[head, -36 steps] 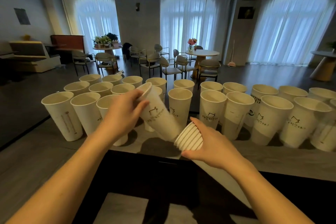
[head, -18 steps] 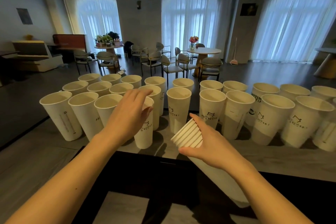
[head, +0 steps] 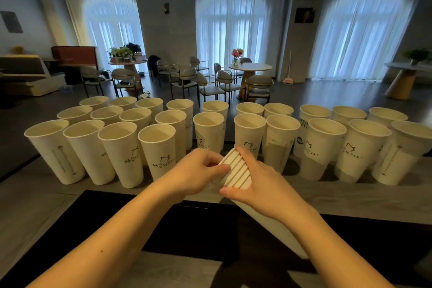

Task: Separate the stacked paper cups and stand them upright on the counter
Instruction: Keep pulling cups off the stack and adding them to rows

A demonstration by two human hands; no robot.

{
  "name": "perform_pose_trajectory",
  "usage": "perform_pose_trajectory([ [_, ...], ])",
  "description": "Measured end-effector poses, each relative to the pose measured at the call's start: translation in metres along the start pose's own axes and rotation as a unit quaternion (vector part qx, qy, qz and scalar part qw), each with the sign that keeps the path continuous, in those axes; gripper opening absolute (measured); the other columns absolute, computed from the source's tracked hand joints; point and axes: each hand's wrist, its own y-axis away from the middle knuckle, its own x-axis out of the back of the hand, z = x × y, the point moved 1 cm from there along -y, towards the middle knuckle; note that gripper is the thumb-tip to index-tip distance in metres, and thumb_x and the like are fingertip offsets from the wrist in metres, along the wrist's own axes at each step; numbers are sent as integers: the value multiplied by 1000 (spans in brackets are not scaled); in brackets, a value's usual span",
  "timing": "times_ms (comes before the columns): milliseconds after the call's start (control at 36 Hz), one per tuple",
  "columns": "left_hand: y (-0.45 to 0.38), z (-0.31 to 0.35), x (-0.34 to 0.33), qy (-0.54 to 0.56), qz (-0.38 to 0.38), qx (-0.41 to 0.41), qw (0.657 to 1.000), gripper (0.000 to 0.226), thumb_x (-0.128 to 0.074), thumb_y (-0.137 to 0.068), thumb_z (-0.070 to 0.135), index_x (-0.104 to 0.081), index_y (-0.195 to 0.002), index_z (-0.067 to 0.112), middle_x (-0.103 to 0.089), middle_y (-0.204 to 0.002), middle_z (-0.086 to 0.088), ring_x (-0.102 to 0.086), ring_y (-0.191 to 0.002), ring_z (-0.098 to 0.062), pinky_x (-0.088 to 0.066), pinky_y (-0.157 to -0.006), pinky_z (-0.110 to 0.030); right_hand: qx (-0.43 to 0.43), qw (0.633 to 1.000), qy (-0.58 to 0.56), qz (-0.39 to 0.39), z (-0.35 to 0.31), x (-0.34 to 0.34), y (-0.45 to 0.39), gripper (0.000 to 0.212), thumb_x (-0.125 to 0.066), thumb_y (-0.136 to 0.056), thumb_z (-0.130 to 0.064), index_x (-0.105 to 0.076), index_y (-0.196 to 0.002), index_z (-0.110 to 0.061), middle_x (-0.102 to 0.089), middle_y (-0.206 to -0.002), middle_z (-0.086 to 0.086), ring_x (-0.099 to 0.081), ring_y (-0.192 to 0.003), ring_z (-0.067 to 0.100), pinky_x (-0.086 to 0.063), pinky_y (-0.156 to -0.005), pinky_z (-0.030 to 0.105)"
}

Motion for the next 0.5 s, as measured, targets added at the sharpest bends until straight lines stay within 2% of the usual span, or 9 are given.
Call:
perform_pose_trajectory([
  [83,-2,-3,-1,55,39,26,997,8,-73,-85,25,-77,-92,23,-76,-87,3,-68,-84,-11,-51,-80,-28,5,999,40,-1,4,3,3,104,-63,-69,-80,3,-147,-57,-52,-131,-3,-52,-113,16,-51,-92,43],
  [139,-4,0,1,47,78,15,996,5,-74,-84,24,-75,-87,27,-75,-83,5,-68,-81,-9,-53,-79,-30,7,999,48,1,10,8,4,104,-62,-68,-81,1,-147,-56,-53,-127,-4,-54,-111,16,-52,-90,43],
  [194,-4,7,9,-7,158,-30,987,8,-71,-86,23,-70,-87,30,-71,-79,8,-63,-73,-6,-53,-74,-32,5,999,42,1,17,14,5,105,-63,-68,-81,0,-148,-55,-53,-126,-6,-54,-109,14,-52,-89,42],
  [278,-1,21,22,-133,246,-109,954,9,-64,-90,24,-65,-97,18,-65,-86,4,-59,-77,-10,-49,-68,-32,-20,997,76,-3,29,21,7,106,-64,-69,-81,0,-149,-53,-53,-131,-4,-53,-114,17,-51,-91,42],
  [361,-3,22,26,-219,254,-137,932,11,-63,-92,22,-60,-102,18,-62,-89,5,-57,-82,-14,-44,-65,-28,-56,993,99,-8,41,26,8,108,-63,-70,-80,2,-151,-51,-49,-140,-1,-51,-122,21,-49,-94,41],
  [417,-9,18,25,-301,245,-144,911,12,-66,-89,18,-60,-100,19,-64,-92,1,-60,-86,-19,-49,-69,-34,-71,994,79,-9,46,30,8,108,-63,-70,-80,2,-151,-50,-48,-142,0,-51,-123,21,-49,-94,40],
  [444,-13,14,23,-351,224,-142,898,15,-66,-88,18,-62,-102,17,-67,-97,-1,-63,-90,-22,-52,-73,-38,-75,995,72,-12,48,31,8,109,-63,-70,-80,2,-152,-50,-46,-143,-1,-50,-125,21,-48,-95,40],
  [500,-20,6,16,-432,172,-112,878,19,-65,-89,20,-64,-108,18,-67,-105,-2,-65,-97,-21,-54,-80,-37,-76,995,68,-17,49,33,8,109,-64,-70,-80,2,-152,-49,-43,-147,-2,-47,-128,21,-46,-99,41],
])
